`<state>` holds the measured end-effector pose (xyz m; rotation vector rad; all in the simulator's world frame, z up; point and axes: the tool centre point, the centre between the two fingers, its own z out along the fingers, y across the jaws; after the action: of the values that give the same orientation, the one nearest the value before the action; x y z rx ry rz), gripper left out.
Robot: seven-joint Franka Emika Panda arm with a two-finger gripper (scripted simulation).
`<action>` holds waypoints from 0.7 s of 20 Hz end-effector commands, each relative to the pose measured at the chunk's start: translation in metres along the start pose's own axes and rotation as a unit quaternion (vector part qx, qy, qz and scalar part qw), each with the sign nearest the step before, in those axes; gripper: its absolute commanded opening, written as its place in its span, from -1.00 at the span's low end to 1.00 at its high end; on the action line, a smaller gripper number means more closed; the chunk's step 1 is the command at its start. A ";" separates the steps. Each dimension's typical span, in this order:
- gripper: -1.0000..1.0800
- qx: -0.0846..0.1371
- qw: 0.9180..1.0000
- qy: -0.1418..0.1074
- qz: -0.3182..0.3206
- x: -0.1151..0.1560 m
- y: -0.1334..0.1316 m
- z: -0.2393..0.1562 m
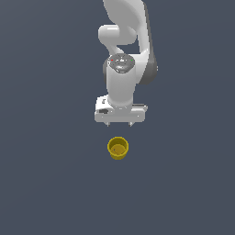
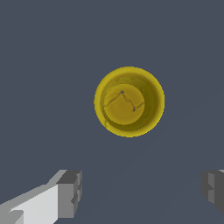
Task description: Pick up the object and move it to a goal position.
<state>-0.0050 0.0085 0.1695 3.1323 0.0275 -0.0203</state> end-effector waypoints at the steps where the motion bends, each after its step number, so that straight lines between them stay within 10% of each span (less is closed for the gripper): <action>1: 0.23 0.000 1.000 0.000 0.000 0.000 0.000 0.000; 14: 0.23 0.002 1.000 -0.006 0.008 -0.004 0.002 0.002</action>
<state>-0.0089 0.0068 0.1675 3.1341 0.0010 -0.0402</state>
